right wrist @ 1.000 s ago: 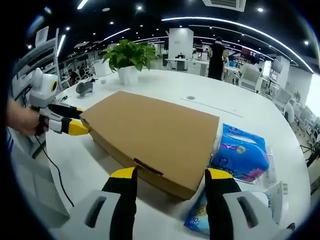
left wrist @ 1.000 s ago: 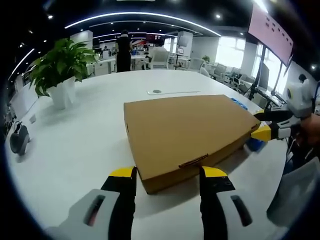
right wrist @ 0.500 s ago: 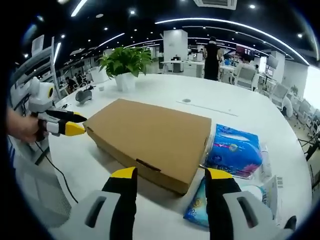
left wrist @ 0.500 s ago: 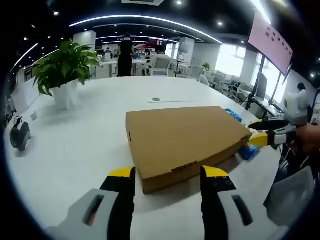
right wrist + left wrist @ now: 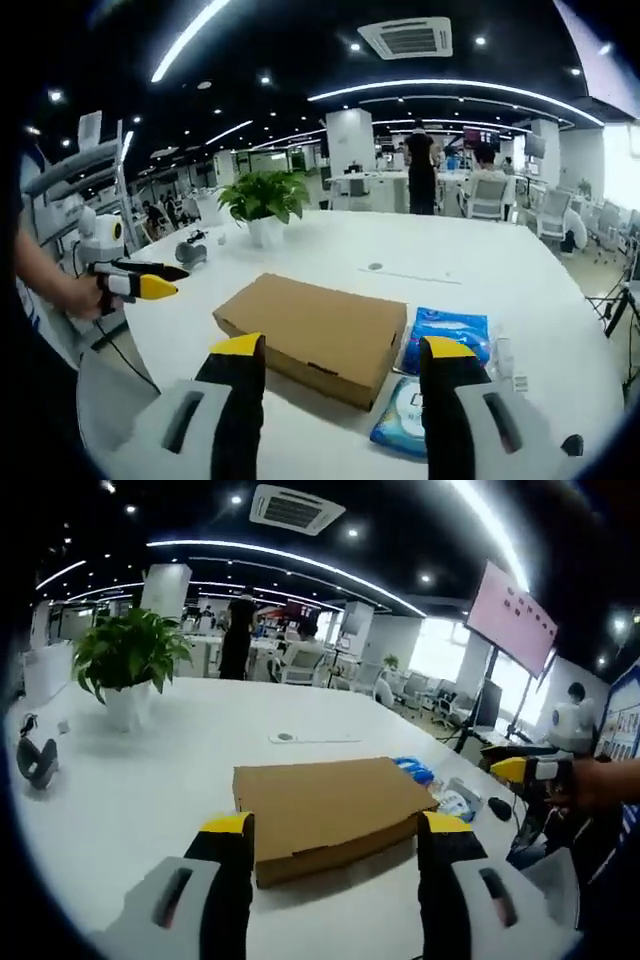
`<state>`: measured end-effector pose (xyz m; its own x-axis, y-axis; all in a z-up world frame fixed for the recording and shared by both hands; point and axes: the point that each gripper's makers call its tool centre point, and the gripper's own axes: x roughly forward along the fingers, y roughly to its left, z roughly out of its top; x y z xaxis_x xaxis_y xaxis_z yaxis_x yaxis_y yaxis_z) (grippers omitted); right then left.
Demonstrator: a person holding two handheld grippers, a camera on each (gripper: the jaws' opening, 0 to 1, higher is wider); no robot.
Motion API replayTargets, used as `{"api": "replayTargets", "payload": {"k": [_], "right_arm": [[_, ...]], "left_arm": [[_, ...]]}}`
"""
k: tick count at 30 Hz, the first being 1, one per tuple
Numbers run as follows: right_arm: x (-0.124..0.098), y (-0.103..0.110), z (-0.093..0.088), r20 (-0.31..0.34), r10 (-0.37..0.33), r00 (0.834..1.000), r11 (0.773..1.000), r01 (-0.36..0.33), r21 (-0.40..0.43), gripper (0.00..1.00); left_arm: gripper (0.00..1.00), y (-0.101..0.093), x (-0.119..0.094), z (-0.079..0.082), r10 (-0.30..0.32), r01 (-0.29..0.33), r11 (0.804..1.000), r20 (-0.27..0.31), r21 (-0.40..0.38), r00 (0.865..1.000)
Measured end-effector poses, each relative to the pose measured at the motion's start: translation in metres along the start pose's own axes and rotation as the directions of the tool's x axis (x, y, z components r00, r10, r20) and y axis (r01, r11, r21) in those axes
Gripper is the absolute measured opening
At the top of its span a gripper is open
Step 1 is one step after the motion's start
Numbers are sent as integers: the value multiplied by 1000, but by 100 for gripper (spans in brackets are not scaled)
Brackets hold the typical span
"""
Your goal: Operate the shoe box by opening the lid, removing the specified soft item, and placing it in the target area until the item is outside and the box remains undamaged.
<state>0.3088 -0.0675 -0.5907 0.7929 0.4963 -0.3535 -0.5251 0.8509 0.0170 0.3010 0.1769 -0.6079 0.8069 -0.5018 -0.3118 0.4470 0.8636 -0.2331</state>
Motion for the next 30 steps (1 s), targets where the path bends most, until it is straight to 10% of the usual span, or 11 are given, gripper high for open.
{"api": "replayTargets", "payload": {"k": [9,14,26,30], "right_arm": [[-66,-9,17,86,-74,994,997,75,-10,88],[-88,7,14,131,-53,990,981,76,-178,93],[-105,10,20,269,-118,956,968,170,-182,99],[-109,7,18,255,-128,958,971,173,-165,100]], "left_arm": [[83,-2,-62,23,48,-35,995,144,-94,988],[84,-12,-81,30,1,-7,1000,244,24,970],[99,-18,-89,9,34,-49,997,209,67,977],[99,-2,-91,1,140,-162,980,174,120,975]]}}
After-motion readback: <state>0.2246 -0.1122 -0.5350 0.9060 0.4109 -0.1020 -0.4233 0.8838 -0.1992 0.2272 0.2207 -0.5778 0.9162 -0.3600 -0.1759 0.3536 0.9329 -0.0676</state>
